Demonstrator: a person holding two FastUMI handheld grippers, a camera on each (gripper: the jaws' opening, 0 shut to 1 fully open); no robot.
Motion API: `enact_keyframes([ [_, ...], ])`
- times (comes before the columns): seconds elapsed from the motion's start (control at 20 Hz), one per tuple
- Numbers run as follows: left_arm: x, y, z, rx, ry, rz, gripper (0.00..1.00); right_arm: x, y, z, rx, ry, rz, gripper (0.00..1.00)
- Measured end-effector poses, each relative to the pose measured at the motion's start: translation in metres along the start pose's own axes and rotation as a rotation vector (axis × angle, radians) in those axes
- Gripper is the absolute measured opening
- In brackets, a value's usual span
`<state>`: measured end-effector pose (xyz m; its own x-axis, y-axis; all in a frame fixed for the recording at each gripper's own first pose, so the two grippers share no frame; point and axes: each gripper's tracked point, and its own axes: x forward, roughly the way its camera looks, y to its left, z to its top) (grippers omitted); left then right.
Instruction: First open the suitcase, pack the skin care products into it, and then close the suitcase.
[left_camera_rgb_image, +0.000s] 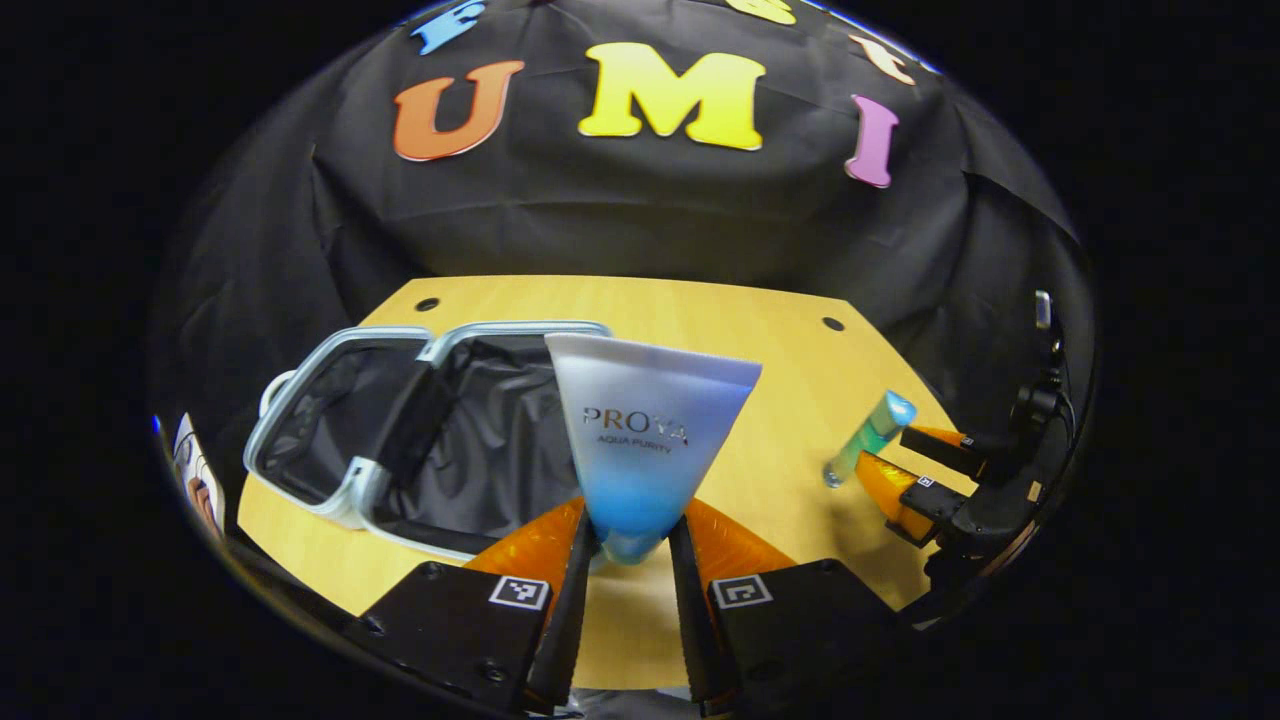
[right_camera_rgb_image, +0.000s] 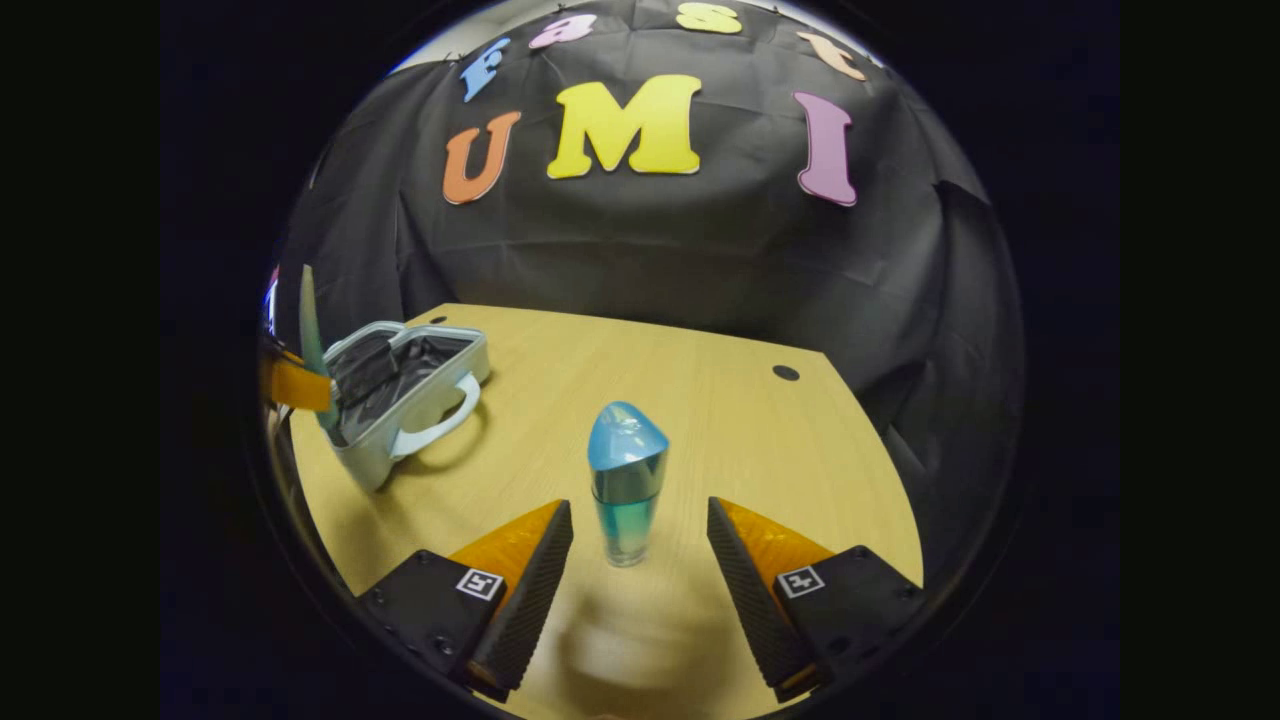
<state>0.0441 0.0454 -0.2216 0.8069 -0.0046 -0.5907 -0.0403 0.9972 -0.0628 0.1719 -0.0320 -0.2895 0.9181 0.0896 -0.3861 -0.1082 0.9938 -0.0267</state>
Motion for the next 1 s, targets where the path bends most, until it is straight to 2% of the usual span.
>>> enact_keyframes([
  [0.2, 0.004, 0.073, 0.001, -0.020, 0.076, 0.061, 0.45, 0.019, 0.003, -0.004, 0.040, 0.027, -0.062, 0.68],
  [0.3, 0.012, 0.096, 0.001, -0.002, 0.109, 0.062, 0.45, 0.025, 0.004, -0.006, 0.064, 0.035, -0.092, 0.61],
  [0.5, 0.033, 0.123, -0.007, 0.035, 0.214, 0.048, 0.45, 0.026, 0.011, -0.005, 0.091, 0.053, -0.138, 0.39],
  [0.65, 0.055, 0.127, -0.016, 0.075, 0.294, 0.002, 0.45, 0.015, 0.019, -0.005, 0.107, 0.085, -0.163, 0.35],
  [0.8, 0.080, 0.134, -0.031, 0.120, 0.395, -0.021, 0.45, -0.008, 0.033, 0.005, 0.145, 0.100, -0.185, 0.36],
  [0.85, 0.087, 0.136, -0.038, 0.126, 0.436, -0.025, 0.45, -0.017, 0.039, 0.011, 0.158, 0.102, -0.186, 0.34],
  [1.0, 0.106, 0.143, -0.053, 0.135, 0.541, -0.015, 0.45, -0.043, 0.068, 0.032, 0.168, 0.097, -0.164, 0.36],
])
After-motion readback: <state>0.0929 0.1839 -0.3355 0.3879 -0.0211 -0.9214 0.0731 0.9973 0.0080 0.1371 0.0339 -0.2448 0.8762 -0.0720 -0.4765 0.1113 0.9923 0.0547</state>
